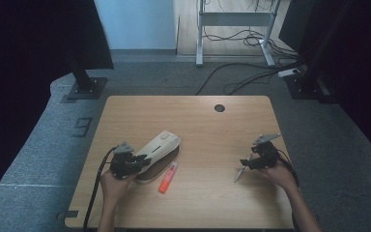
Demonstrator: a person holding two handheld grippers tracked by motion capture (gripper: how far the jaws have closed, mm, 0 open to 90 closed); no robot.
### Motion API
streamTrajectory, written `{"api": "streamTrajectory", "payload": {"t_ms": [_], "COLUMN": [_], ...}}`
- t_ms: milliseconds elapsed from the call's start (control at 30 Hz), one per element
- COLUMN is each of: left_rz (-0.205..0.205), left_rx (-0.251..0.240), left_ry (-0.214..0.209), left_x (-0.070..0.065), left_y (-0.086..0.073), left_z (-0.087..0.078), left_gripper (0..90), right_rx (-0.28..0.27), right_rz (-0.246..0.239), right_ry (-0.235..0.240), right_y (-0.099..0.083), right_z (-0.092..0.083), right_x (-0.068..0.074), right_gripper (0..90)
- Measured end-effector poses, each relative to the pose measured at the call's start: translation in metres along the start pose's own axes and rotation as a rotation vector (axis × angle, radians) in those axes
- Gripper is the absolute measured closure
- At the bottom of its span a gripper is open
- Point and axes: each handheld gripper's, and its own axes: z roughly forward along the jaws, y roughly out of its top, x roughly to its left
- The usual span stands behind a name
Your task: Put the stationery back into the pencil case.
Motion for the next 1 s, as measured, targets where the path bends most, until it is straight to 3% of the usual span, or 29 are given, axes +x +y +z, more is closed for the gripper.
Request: {"api": "streamTrajectory", "payload": {"t_ms": [167, 233, 333, 533, 633, 767, 867, 1000], "left_rz": [0.003, 0.003, 0.002, 0.006, 0.007, 0.008, 0.009, 0.009], "left_rx": [0.001, 0.002, 0.001, 0.004, 0.006, 0.005, 0.005, 0.005], "left_ry": [0.004, 0.005, 0.004, 0.008, 0.006, 0.006, 0.006, 0.003], "left_x": [-0.001, -0.001, -0.001, -0.002, -0.002, -0.002, -0.002, -0.001], "left_y": [0.000, 0.000, 0.000, 0.001, 0.001, 0.001, 0.001, 0.001], "left_z": [0.000, 0.000, 0.000, 0.000, 0.000, 0.000, 0.000, 0.000], "left_gripper": [69.6, 69.5, 69.5, 69.5, 69.5, 69.4, 69.5, 69.4], "right_rx": [0.033, 0.037, 0.017, 0.033, 0.018, 0.026, 0.025, 0.012], "right_rz": [-0.014, -0.009, 0.005, -0.020, -0.048, -0.086, -0.118, -0.105], "right_ry": [-0.017, -0.017, 0.048, 0.114, 0.143, 0.144, 0.128, 0.120], "right_y": [-0.017, -0.022, -0.029, -0.034, -0.027, -0.010, 0.005, 0.024], "right_z": [-0.007, -0.008, -0.012, -0.004, 0.004, 0.020, 0.035, 0.052], "right_x": [0.013, 0.018, 0.028, 0.055, 0.069, 0.081, 0.084, 0.078], "right_gripper": [17.7, 22.3, 31.7, 32.3, 31.8, 30.2, 28.5, 27.5]}}
